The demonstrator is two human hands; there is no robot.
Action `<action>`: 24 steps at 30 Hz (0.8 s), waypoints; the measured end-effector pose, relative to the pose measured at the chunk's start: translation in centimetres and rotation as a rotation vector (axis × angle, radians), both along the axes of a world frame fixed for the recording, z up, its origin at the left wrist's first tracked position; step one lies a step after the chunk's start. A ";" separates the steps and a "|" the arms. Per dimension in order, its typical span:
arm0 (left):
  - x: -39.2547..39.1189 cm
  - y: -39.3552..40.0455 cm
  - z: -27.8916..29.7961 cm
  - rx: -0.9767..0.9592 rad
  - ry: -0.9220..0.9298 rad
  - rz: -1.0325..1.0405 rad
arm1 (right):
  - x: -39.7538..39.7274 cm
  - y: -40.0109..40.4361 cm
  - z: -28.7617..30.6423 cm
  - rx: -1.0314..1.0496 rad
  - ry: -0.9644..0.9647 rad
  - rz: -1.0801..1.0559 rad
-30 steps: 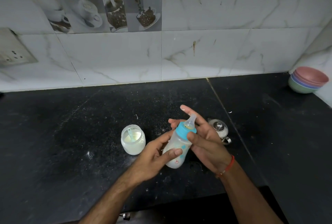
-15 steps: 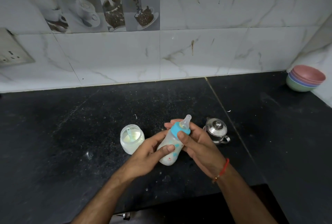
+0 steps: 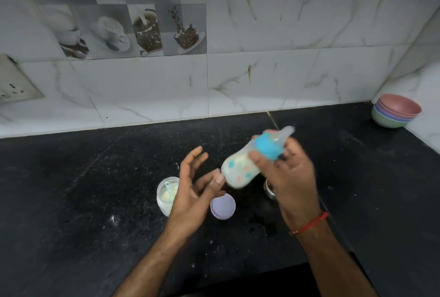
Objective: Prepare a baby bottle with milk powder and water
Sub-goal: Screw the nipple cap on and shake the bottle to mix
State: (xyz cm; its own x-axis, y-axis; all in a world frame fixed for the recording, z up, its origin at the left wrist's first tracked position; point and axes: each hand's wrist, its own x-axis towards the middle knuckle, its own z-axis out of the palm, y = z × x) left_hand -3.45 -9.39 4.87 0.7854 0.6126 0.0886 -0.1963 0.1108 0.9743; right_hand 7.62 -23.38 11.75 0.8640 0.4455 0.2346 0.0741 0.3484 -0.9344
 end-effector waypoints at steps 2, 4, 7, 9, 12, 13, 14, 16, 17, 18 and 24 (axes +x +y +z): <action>-0.3 0.7 0.4 0.030 0.002 0.106 | 0.3 -0.5 0.6 0.203 -0.156 -0.266; -0.5 1.4 0.4 0.062 0.023 0.192 | 1.0 -0.2 -0.9 0.088 -0.309 -0.347; -0.7 1.5 0.0 0.074 0.057 0.218 | 1.4 0.7 -4.0 -0.432 -0.208 -0.169; -0.8 1.3 0.2 0.125 0.067 0.203 | 1.4 0.7 -4.4 -0.390 -0.178 -0.171; -1.0 1.0 -0.1 0.144 0.087 0.188 | 1.0 0.5 -2.8 -0.067 -0.206 -0.274; -1.0 0.8 -0.3 0.143 0.094 0.187 | 0.8 0.3 -2.7 -0.002 -0.267 -0.338; -1.0 0.7 -0.3 0.145 0.103 0.187 | 0.9 0.3 -2.9 -0.010 -0.350 -0.393; -0.9 0.4 -0.2 0.155 0.115 0.186 | 1.5 0.4 -3.9 -0.264 -0.457 -0.364; -0.8 0.3 -0.1 0.170 0.118 0.185 | 1.8 0.6 -4.4 -0.472 -0.446 -0.263; -0.8 0.1 0.0 0.183 0.124 0.183 | 1.9 0.5 -4.9 -0.620 -0.410 -0.169; -0.8 0.3 0.4 0.194 0.147 0.182 | 0.6 -0.7 -0.4 -0.143 -0.286 -0.235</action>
State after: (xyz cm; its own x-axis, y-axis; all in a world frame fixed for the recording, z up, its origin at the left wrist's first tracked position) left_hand -4.20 -9.06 5.25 0.6772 0.7273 0.1111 -0.0510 -0.1042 0.9932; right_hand 8.18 -24.10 11.38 0.8550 0.2887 0.4308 0.4008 0.1591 -0.9022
